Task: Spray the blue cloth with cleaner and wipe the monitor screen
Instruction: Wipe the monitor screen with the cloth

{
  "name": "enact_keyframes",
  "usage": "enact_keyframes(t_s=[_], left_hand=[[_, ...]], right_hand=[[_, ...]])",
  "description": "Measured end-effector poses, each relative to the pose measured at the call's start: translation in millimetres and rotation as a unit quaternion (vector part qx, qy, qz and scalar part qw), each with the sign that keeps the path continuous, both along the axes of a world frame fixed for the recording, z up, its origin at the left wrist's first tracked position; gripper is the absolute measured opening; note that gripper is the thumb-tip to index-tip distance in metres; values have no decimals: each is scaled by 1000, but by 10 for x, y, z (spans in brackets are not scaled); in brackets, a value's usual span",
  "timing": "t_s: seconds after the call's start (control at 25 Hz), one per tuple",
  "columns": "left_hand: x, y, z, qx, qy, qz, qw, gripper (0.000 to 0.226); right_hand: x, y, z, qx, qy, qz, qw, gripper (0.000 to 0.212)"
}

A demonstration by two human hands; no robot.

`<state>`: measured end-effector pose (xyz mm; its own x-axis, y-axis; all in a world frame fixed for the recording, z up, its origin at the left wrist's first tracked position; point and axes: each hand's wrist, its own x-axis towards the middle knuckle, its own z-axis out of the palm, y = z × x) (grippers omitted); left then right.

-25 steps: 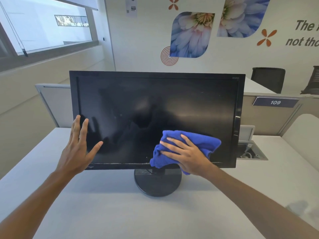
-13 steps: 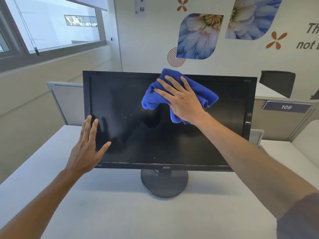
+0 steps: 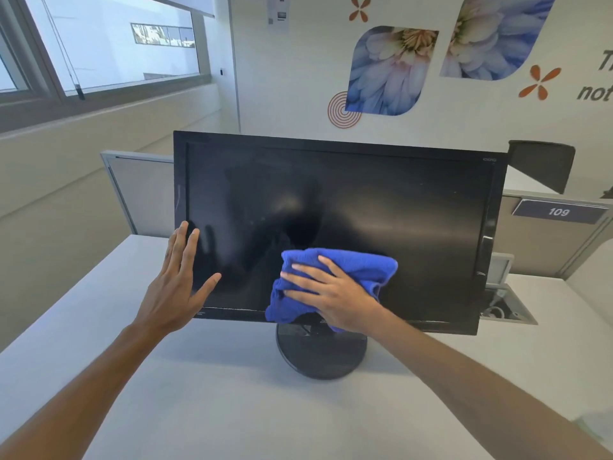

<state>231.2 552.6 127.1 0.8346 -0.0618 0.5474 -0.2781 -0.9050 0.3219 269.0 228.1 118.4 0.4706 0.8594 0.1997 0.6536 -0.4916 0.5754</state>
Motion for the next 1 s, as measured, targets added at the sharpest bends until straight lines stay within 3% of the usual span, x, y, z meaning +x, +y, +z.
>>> enact_keyframes(t_s=[0.12,0.36,0.52,1.0], left_hand=[[-7,25,6,-2,-1,-4,1000,84],[5,49,-15,-14,-9,-15,1000,79],[18,47,-59,-34,-6,-21,999,77],[-13,220,-161,-80,14,-42,996,93]], right_hand=[[-60,32,24,-18,6,9,1000,58],[444,485,884,123,-53,-43,990,57],[699,859,1287,131,-61,-57,988,59],[38,1052,-115,84,13,22,996,51]])
